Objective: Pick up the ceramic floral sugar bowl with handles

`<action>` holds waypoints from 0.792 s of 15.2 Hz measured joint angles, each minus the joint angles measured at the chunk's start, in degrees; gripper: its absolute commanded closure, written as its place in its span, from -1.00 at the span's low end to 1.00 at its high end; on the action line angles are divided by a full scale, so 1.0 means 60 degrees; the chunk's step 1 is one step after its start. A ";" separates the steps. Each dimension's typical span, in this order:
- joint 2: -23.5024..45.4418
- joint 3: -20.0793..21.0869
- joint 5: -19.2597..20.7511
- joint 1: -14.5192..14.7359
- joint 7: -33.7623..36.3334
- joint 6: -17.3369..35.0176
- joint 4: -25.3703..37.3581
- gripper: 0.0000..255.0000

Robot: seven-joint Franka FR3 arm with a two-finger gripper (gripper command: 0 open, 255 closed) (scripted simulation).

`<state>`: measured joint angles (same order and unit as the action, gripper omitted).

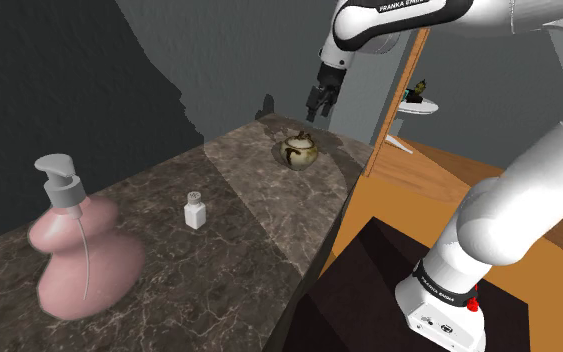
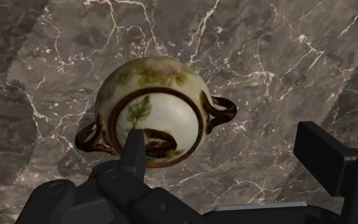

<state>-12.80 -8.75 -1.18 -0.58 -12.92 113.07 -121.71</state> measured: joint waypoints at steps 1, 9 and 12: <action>0.0426 -0.0054 -0.0019 -0.0001 -0.0160 0.0112 0.0262 -1.00; 0.2662 -0.0289 -0.0167 -0.0126 -0.1120 0.0821 0.1455 -1.00; 0.2814 -0.0286 -0.0199 -0.0129 -0.1157 0.1168 0.1252 -1.00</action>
<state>4.09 -10.47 -2.38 -1.35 -19.86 120.08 -114.19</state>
